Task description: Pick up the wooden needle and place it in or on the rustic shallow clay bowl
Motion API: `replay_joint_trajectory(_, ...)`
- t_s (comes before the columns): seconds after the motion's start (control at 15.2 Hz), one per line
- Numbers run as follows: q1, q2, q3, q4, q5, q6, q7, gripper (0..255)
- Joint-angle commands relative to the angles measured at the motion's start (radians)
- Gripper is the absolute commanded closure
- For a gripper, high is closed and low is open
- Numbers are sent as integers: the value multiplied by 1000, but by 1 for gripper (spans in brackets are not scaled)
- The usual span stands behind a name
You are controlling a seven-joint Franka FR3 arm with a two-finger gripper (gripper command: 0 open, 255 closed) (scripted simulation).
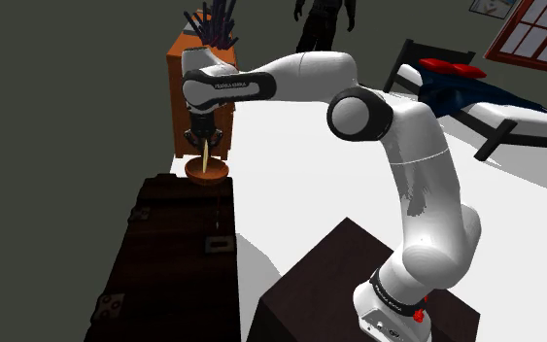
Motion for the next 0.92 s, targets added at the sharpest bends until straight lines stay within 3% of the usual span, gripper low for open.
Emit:
replay_joint_trajectory(0.0, 7, 84, -14, 149, -8, -61, -36, 255)
replay_joint_trajectory(0.07, 14, 145, -23, 260, -12, -108, -60, 255)
replay_joint_trajectory(0.86, 5, 186, -31, 170, -24, 21, -46, 255)
